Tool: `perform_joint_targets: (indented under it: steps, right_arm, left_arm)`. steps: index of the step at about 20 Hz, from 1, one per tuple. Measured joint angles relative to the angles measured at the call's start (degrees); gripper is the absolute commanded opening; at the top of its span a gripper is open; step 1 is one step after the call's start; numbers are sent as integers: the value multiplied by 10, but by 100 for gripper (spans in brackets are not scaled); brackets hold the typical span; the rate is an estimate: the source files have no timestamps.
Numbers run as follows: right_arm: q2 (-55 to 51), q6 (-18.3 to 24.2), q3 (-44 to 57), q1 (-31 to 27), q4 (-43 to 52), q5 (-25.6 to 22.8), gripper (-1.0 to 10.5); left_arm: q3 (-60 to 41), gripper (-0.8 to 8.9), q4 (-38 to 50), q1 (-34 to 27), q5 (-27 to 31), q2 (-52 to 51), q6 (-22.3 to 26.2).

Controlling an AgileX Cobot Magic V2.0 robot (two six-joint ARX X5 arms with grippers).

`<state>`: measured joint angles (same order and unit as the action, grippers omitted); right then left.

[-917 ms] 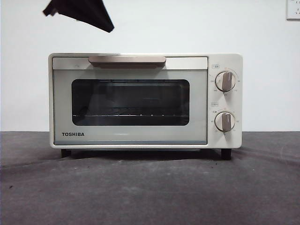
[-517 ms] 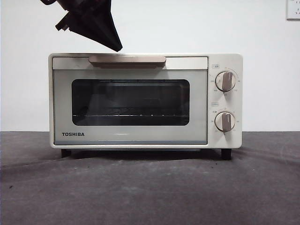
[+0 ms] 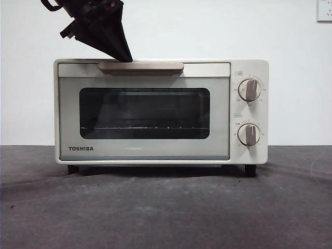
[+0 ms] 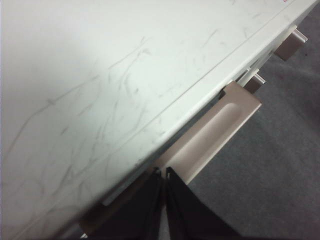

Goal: The left arm flap open the oven, the right arm pick bread and place it into oven, the left arm flap close the oven

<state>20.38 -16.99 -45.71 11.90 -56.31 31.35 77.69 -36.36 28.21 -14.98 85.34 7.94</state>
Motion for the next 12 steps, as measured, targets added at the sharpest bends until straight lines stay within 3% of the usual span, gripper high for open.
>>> perform_joint_targets:
  steps: [12]
  right_arm:
    - [0, 0, 0, 0, 0, 0, 72]
  left_arm:
    - [8, 16, -87, 32, 9, -7, 7]
